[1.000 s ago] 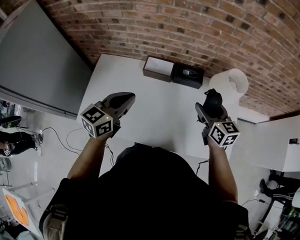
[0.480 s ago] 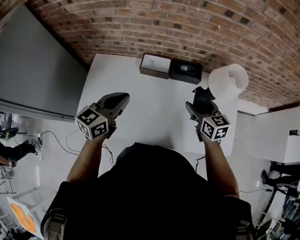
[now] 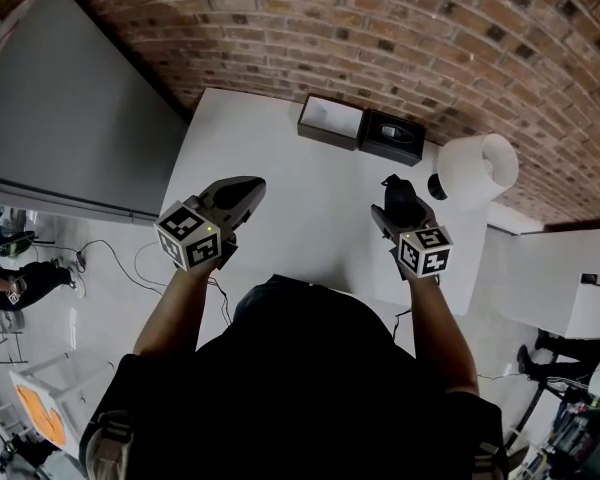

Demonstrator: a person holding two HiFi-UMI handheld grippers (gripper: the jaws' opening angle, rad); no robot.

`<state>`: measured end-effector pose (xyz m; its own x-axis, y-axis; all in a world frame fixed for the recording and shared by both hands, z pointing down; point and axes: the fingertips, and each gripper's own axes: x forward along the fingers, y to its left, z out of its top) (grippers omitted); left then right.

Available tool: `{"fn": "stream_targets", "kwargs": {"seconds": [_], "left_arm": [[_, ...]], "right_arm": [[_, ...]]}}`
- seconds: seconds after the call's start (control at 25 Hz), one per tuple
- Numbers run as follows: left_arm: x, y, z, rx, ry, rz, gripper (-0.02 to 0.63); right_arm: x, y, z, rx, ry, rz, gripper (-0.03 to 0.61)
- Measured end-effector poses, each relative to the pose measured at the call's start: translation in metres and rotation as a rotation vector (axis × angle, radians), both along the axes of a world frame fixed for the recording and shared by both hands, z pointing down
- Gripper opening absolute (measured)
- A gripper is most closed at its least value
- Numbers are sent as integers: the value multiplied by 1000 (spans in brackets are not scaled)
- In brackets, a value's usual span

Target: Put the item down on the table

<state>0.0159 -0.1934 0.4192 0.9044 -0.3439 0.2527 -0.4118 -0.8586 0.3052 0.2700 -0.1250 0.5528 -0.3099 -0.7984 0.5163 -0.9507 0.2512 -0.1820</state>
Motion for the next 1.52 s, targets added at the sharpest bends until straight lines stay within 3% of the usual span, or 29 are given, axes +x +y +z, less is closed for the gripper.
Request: {"fn": "stream_targets", "kwargs": {"seconds": [0.6, 1.52], "left_arm": [[-33, -21, 21, -46, 5, -47, 17], [-60, -57, 60, -129, -7, -98, 17]], "right_arm": [[-51, -13, 94, -192, 112, -161, 359], [-81, -33, 202, -403, 182, -298, 359]]}}
